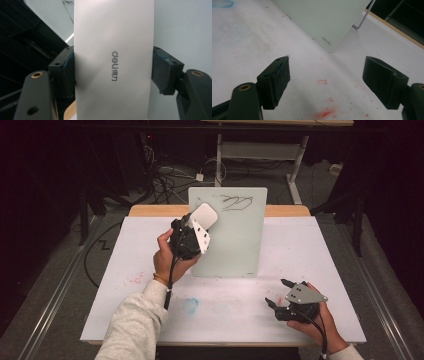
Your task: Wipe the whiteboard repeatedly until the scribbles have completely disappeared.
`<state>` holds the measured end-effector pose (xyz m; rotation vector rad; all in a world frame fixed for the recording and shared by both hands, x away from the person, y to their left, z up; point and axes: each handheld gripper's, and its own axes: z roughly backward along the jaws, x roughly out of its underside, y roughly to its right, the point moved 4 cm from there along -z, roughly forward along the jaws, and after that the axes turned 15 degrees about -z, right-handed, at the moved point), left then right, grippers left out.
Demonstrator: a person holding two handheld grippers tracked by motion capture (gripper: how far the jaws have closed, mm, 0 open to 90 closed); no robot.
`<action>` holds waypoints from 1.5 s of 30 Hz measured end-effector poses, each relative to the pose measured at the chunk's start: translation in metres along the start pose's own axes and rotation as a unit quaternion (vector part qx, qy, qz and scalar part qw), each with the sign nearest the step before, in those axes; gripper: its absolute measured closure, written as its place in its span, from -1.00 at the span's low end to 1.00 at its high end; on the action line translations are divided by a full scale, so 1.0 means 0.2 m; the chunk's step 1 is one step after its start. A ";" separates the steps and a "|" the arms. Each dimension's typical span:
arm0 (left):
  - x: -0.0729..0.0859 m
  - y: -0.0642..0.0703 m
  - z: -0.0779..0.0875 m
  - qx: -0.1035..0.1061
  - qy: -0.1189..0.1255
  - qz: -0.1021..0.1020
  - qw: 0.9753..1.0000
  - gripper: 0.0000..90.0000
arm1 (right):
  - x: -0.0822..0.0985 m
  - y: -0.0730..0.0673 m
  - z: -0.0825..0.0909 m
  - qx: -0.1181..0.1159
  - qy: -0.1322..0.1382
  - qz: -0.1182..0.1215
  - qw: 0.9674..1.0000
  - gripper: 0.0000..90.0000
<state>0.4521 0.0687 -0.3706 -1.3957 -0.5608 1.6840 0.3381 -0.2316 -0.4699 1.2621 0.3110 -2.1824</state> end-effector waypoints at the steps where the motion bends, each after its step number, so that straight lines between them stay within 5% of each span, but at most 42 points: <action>1: -0.01 -0.02 0.00 -0.001 0.000 0.002 1.000 -0.36 | 0.00 0.00 0.00 0.000 0.000 0.000 1.000 -0.50; 13: -0.09 -0.17 -0.02 -0.012 0.006 0.026 1.000 -0.36 | -0.01 0.01 0.01 -0.003 0.011 -0.008 1.000 -0.50; 20: -0.08 -0.10 -0.02 -0.018 0.007 0.036 0.999 -0.36 | -0.01 0.00 0.02 -0.002 0.011 -0.002 1.000 -0.50; 34: -0.22 0.20 -0.05 -0.009 0.013 -0.001 1.000 -0.36 | -0.01 -0.01 0.01 -0.003 0.008 0.003 1.000 -0.51; 41: -0.25 0.17 -0.06 -0.003 0.014 -0.009 1.000 -0.36 | -0.01 0.00 0.01 -0.003 0.008 0.001 1.000 -0.51; 45: -0.27 0.10 -0.06 -0.005 0.017 0.006 1.000 -0.36 | -0.01 0.00 0.02 -0.003 0.009 0.002 1.000 -0.51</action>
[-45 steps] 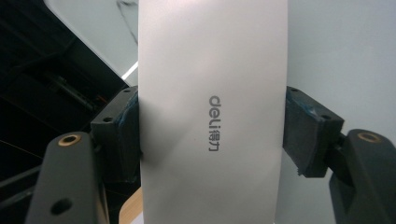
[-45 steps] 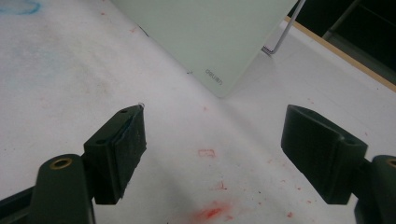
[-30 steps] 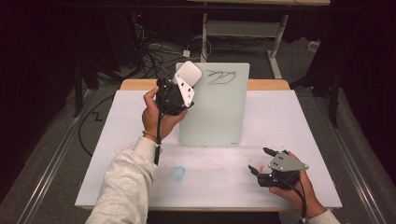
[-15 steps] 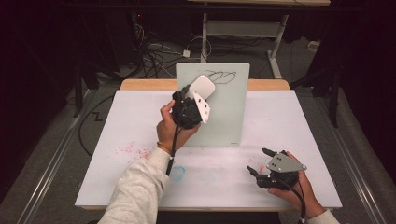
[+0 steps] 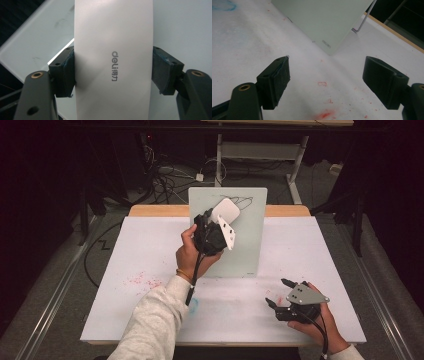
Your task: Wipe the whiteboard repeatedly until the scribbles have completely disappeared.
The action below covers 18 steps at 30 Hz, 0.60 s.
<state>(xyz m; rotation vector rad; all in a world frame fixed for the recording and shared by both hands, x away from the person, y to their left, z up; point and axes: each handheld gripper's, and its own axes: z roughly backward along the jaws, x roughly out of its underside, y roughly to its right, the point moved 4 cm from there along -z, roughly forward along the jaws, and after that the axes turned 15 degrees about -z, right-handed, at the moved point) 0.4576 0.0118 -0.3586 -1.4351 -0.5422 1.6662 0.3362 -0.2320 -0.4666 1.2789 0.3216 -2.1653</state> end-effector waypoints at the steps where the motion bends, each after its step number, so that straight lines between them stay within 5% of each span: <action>1: 0.00 -0.02 0.00 0.000 0.000 0.000 1.000 -0.36 | 0.00 0.00 0.00 0.000 0.000 -0.002 1.000 -0.51; 9: -0.07 -0.04 -0.02 -0.012 0.001 -0.007 1.000 -0.36 | 0.00 0.01 0.01 0.002 0.002 -0.007 1.000 -0.51; 18: -0.13 0.13 -0.04 0.000 0.004 -0.045 0.999 -0.36 | 0.00 0.01 0.01 0.000 0.000 -0.005 1.000 -0.51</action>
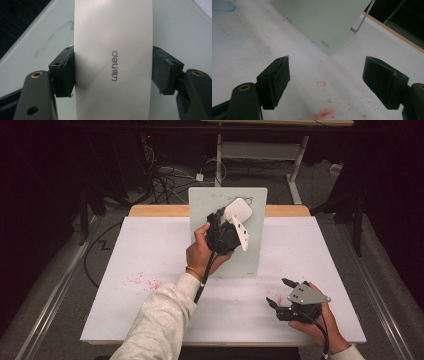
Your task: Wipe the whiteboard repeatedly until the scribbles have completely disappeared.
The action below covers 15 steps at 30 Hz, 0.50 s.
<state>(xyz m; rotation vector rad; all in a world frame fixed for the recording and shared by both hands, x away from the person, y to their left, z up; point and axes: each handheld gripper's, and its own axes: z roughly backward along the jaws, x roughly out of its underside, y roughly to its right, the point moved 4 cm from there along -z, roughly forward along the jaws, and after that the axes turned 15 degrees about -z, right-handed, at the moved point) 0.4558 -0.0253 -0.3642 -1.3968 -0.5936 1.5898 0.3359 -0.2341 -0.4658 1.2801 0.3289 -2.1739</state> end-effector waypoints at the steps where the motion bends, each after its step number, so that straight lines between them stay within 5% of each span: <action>1: 0.00 0.01 0.00 0.001 0.000 -0.002 1.000 -0.36 | 0.00 0.00 0.00 0.000 0.000 0.000 1.000 -0.51; 5: 0.00 -0.01 0.00 0.004 0.003 -0.010 1.000 -0.36 | 0.00 0.00 0.00 -0.001 -0.001 0.001 1.000 -0.51; 15: 0.14 -0.23 0.04 -0.004 -0.013 0.053 0.998 -0.36 | 0.01 0.01 0.00 0.002 0.001 -0.003 1.000 -0.51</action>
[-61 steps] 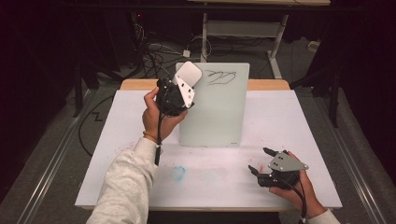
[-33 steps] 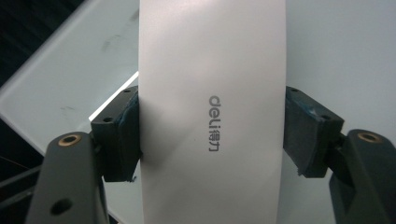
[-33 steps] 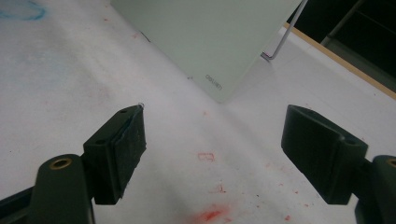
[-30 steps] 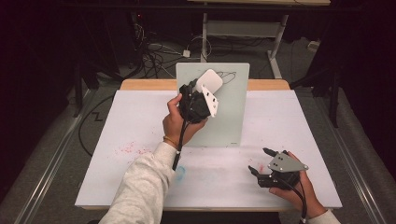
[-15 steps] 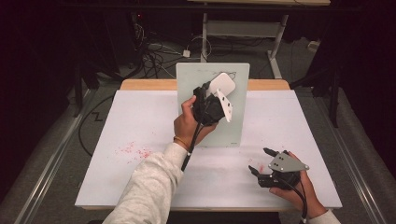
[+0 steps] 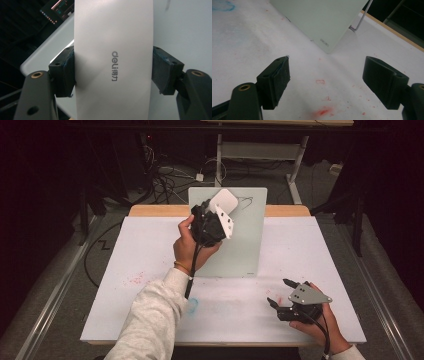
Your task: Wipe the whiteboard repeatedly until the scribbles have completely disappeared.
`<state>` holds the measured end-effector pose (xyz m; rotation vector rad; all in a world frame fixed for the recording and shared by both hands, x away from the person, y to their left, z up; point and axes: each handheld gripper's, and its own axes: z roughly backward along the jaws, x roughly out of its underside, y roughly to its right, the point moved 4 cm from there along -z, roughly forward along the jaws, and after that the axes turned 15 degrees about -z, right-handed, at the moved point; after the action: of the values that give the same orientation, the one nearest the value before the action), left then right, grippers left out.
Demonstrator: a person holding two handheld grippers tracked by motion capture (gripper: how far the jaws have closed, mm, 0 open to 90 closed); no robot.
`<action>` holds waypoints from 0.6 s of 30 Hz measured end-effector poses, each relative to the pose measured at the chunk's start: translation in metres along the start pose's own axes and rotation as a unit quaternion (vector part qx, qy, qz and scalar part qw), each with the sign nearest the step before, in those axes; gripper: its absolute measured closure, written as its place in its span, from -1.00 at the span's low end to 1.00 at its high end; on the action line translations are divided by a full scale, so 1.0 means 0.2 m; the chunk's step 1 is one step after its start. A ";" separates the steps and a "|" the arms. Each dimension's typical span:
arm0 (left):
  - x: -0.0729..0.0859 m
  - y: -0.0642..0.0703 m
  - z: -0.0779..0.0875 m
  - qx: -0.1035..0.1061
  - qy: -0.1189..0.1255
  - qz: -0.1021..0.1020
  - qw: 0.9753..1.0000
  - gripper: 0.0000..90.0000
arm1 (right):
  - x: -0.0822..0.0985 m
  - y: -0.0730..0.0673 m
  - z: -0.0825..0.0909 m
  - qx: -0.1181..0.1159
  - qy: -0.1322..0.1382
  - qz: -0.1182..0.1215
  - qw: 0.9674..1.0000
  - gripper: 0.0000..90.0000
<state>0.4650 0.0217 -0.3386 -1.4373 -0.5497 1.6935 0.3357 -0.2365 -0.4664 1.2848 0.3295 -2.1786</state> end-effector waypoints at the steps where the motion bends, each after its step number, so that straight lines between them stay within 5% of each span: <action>1: 0.02 -0.01 0.00 -0.002 -0.001 0.005 1.000 -0.36 | 0.00 0.00 0.00 0.000 0.000 0.000 1.000 -0.51; 6: 0.10 -0.06 0.02 -0.012 -0.006 0.026 1.000 -0.36 | 0.00 -0.01 0.00 0.000 -0.001 0.002 1.000 -0.51; 14: 0.21 -0.03 0.05 -0.015 -0.007 0.054 0.998 -0.36 | 0.00 -0.01 -0.01 -0.005 -0.002 0.003 1.000 -0.51; 18: 0.21 -0.04 0.04 -0.016 -0.007 0.050 0.999 -0.36 | 0.00 -0.02 -0.01 -0.006 -0.005 0.008 1.000 -0.51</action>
<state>0.4586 0.0611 -0.3553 -1.4982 -0.5213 1.7823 0.3348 -0.2325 -0.4682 1.2664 0.3274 -2.1657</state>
